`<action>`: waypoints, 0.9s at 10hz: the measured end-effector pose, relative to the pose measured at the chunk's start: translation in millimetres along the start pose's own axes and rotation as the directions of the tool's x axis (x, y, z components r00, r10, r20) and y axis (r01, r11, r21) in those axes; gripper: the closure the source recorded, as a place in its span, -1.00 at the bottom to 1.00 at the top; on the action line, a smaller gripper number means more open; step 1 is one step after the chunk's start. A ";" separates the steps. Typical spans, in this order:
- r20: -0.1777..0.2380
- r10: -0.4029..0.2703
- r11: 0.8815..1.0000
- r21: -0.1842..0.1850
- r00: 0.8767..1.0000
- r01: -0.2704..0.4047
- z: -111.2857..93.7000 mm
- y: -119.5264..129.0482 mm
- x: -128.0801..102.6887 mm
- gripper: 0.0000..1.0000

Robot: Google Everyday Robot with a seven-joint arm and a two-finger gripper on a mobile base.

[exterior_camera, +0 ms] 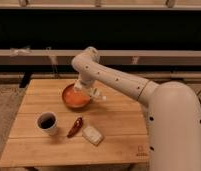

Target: Place the bottle in the ceramic bowl

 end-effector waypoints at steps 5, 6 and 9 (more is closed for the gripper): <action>0.028 -0.086 0.996 0.007 0.996 0.086 4.2 16.7 -45.2 -0.01; 0.037 -0.099 0.995 0.009 0.994 0.099 6.4 19.1 -56.4 -0.27; 0.053 -0.080 0.997 0.011 0.995 0.079 16.9 9.7 -77.2 -0.60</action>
